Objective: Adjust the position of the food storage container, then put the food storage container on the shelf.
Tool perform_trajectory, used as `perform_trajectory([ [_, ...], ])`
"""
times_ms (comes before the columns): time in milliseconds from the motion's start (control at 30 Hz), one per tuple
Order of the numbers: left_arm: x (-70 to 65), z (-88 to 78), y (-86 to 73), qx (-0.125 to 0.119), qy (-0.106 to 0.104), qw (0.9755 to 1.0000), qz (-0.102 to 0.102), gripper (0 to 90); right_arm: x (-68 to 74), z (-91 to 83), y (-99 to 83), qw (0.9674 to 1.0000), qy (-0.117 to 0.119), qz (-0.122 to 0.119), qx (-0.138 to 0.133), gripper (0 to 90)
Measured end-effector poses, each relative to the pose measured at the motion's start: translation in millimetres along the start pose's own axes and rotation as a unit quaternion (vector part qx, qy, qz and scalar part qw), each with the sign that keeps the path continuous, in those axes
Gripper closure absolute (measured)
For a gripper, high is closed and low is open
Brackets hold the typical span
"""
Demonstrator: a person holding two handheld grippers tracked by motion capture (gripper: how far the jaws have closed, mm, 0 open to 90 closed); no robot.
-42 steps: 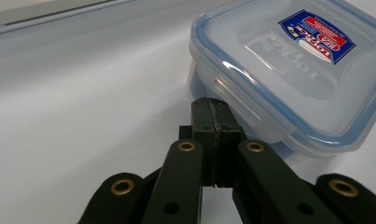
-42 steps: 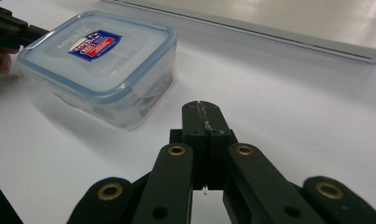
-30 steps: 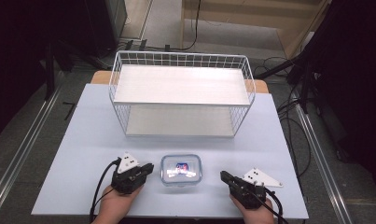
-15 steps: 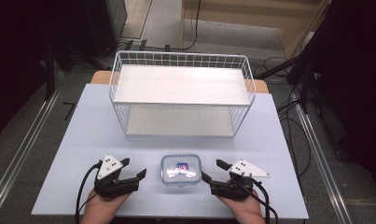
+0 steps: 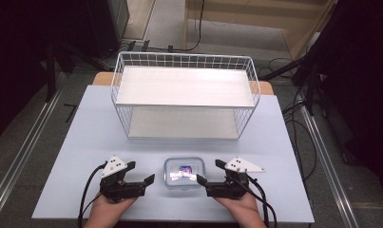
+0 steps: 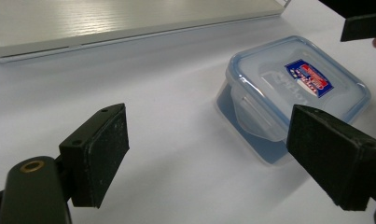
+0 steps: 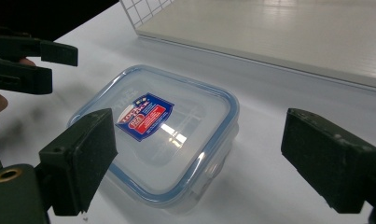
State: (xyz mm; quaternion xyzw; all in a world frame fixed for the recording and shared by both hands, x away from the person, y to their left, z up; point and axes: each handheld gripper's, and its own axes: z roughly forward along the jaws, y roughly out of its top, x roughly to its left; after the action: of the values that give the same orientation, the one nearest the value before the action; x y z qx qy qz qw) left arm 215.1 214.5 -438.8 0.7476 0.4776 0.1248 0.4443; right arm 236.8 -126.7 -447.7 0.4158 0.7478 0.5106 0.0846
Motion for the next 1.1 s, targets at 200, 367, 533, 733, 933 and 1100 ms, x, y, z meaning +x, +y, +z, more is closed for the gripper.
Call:
perform_trajectory([
  [200, -7.2, 6.3, 0.9, 0.005, -0.011, 0.9999, 0.001, 13.4, -0.2, 3.0, -0.7, 1.0000, 0.005, 0.006, 0.005, 11.0],
  [367, -12.7, 16.2, 3.4, 0.016, -0.049, 0.9985, -0.019, 13.6, -1.7, 4.5, -1.1, 0.9995, 0.014, 0.025, 0.015, 12.0],
  [533, -14.4, 25.0, 3.7, 0.027, -0.079, 0.9957, -0.039, 14.1, -3.7, 8.7, -2.9, 0.9985, 0.020, 0.042, 0.027, 13.5],
  [733, -14.6, 40.4, 0.2, 0.053, -0.105, 0.9915, -0.057, 14.9, -6.5, 12.9, -6.5, 0.9965, 0.034, 0.062, 0.044, 14.3],
  [933, -16.2, 44.2, -3.5, 0.061, -0.122, 0.9881, -0.070, 16.1, -9.1, 17.4, -10.6, 0.9944, 0.042, 0.080, 0.055, 14.7],
  [1100, -15.6, 48.8, -4.9, 0.066, -0.143, 0.9832, -0.092, 18.0, -10.1, 23.3, -12.4, 0.9918, 0.054, 0.097, 0.064, 15.3],
])
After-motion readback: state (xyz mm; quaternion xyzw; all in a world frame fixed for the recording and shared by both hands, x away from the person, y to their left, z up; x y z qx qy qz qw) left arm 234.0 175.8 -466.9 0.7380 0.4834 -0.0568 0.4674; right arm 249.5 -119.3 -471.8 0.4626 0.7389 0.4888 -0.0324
